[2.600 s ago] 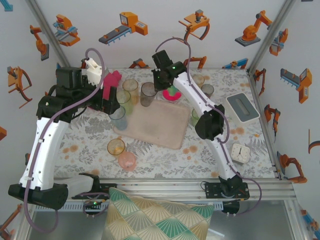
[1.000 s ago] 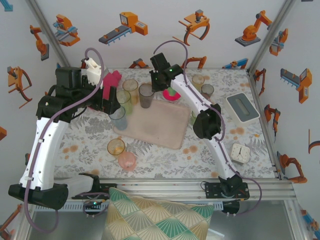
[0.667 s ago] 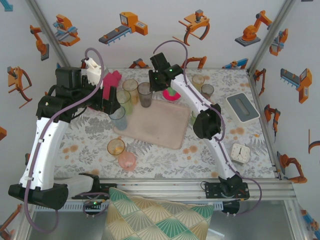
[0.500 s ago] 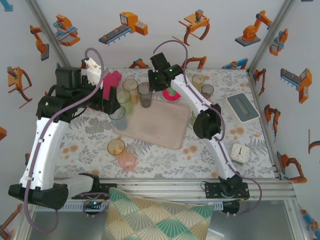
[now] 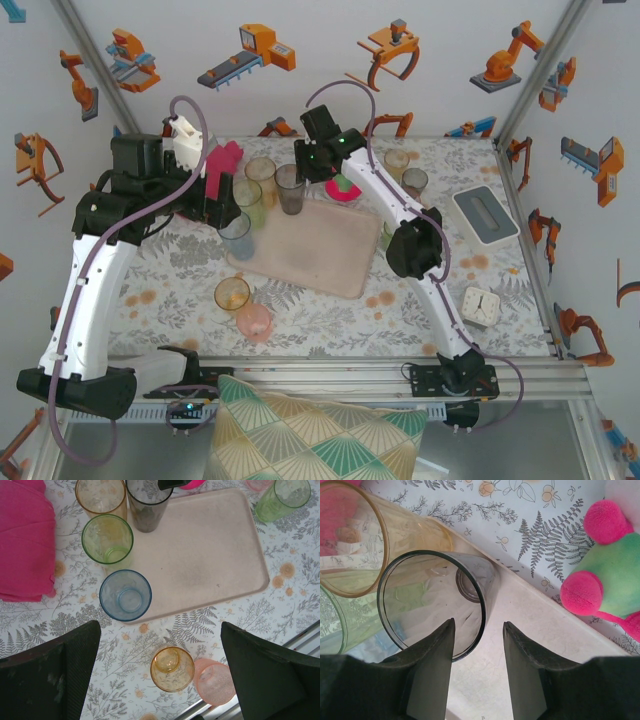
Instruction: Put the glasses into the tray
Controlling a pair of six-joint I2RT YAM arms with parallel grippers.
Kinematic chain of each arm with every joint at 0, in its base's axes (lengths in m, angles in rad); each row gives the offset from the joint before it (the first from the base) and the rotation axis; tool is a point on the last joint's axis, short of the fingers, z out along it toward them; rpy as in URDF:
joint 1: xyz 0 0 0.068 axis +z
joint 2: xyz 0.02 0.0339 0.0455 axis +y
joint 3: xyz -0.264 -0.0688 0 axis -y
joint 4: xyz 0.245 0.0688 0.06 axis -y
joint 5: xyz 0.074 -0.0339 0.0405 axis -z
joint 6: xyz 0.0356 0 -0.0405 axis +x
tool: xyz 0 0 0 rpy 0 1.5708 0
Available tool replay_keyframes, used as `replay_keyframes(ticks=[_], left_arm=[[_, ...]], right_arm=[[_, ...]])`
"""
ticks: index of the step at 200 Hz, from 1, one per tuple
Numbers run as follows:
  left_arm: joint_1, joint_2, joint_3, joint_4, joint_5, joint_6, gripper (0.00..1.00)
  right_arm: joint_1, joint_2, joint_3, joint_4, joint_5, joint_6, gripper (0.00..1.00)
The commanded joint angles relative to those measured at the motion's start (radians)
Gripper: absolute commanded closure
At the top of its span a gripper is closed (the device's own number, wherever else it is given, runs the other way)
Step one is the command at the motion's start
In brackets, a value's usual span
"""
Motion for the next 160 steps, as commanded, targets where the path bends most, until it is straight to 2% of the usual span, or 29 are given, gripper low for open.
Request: replay_keyframes(ticks=[1,32,69,103,116,160], left_arm=[[0.010,-0.020,0.024,0.010,0.016,-0.016,0.03],[0.010,-0.022,0.023,0.010,0.018,-0.016,0.03],[0.010,-0.020,0.023,0.011,0.019,-0.017,0.02],[0.013,-0.019,0.023,0.011,0.021,-0.019,0.03],[0.013,-0.018,0.023,0.011,0.023,-0.019,0.03],[0.014,-0.015,0.024,0.014,0.024,-0.021,0.03]], right_arm=[[0.007,-0.053,0.034,0.007,-0.010,-0.008,0.58],[0.007,-0.046,0.036,0.010,-0.004,-0.005,0.63],[0.007,-0.044,0.036,0.010,0.007,-0.010,0.74],[0.007,-0.050,0.037,0.009,0.024,-0.017,0.78],[0.007,-0.051,0.038,0.009,0.026,-0.022,0.82],[0.007,-0.052,0.050,0.005,0.039,-0.028,0.83]])
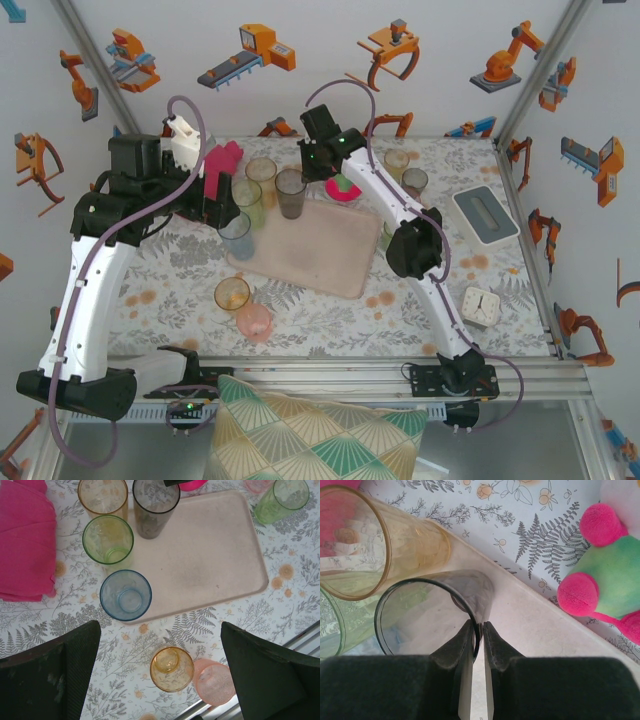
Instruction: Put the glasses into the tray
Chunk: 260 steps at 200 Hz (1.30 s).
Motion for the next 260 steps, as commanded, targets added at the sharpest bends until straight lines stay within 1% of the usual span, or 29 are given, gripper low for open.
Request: replay_keyframes(ticks=[1,127,241,260], left_arm=[[0.007,-0.009,0.024,0.014,0.020,-0.016,0.03],[0.013,-0.009,0.021,0.016,0.029,-0.022,0.03],[0.016,-0.006,0.021,0.017,0.031,-0.025,0.03],[0.017,-0.006,0.021,0.018,0.031,-0.024,0.02]], right_arm=[[0.007,-0.052,0.044,0.005,0.027,-0.018,0.83],[0.004,-0.034,0.065,0.004,0.054,-0.017,0.82],[-0.007,-0.008,0.062,0.015,0.039,0.003,0.79],[-0.010,-0.009,0.058,0.015,0.039,0.005,0.76]])
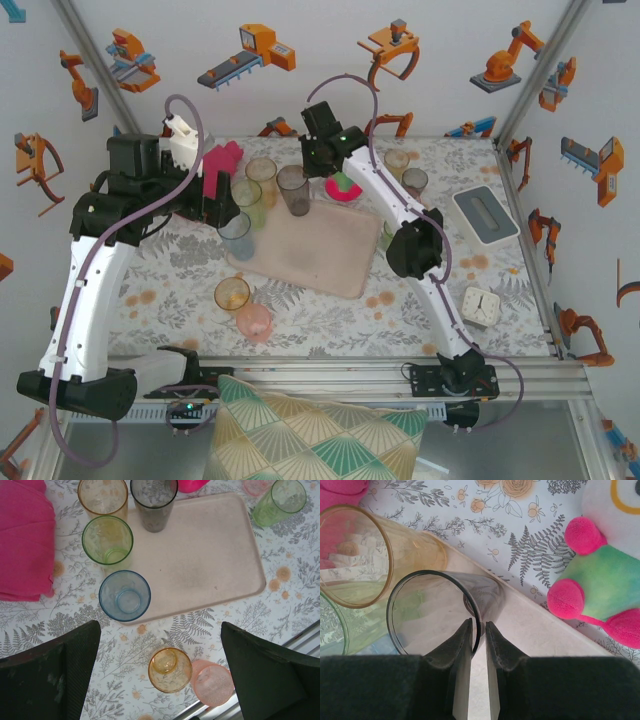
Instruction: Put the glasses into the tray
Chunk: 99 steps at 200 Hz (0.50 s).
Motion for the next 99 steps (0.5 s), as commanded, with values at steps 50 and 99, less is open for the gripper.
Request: replay_keyframes(ticks=[50,99], left_arm=[[0.007,-0.005,0.018,0.018,0.025,-0.014,0.03],[0.006,-0.003,0.021,0.017,0.028,-0.015,0.03]], right_arm=[[-0.010,-0.023,0.010,0.012,-0.004,0.005,0.73],[-0.010,-0.025,-0.013,0.020,-0.012,0.019,0.73]])
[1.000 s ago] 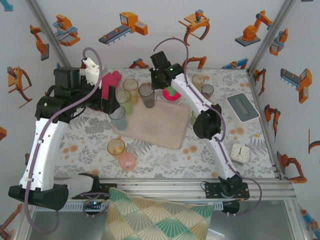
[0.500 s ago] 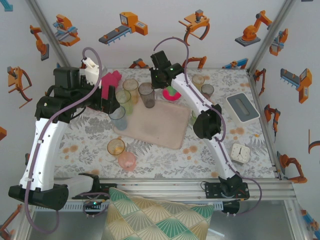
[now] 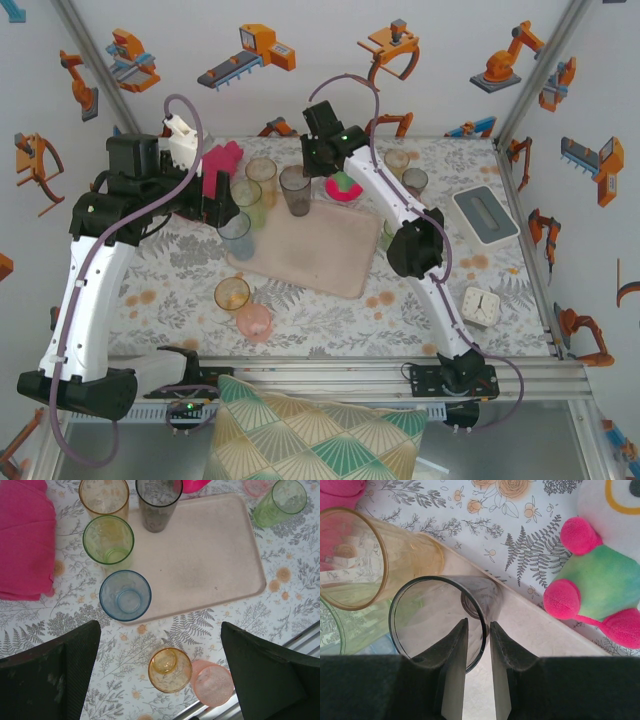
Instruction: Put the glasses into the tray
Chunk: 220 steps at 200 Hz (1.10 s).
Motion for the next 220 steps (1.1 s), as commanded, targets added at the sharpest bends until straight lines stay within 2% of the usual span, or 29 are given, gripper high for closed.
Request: replay_keyframes(ticks=[1,67,132,220], left_arm=[[0.005,-0.003,0.021,0.018,0.027,-0.012,0.03],[0.004,0.000,0.026,0.017,0.024,-0.013,0.03],[0.006,-0.001,0.027,0.015,0.022,-0.011,0.03],[0.006,-0.021,0.026,0.007,-0.013,0.016,0.03]], right_arm=[[-0.004,-0.025,-0.010,0.019,-0.009,0.016,0.73],[-0.005,-0.017,-0.012,0.030,-0.020,0.025,0.73],[-0.014,-0.045,-0.031,0.027,-0.016,0.023,0.62],[-0.018,-0.120,-0.036,0.007,-0.026,0.004,0.56]])
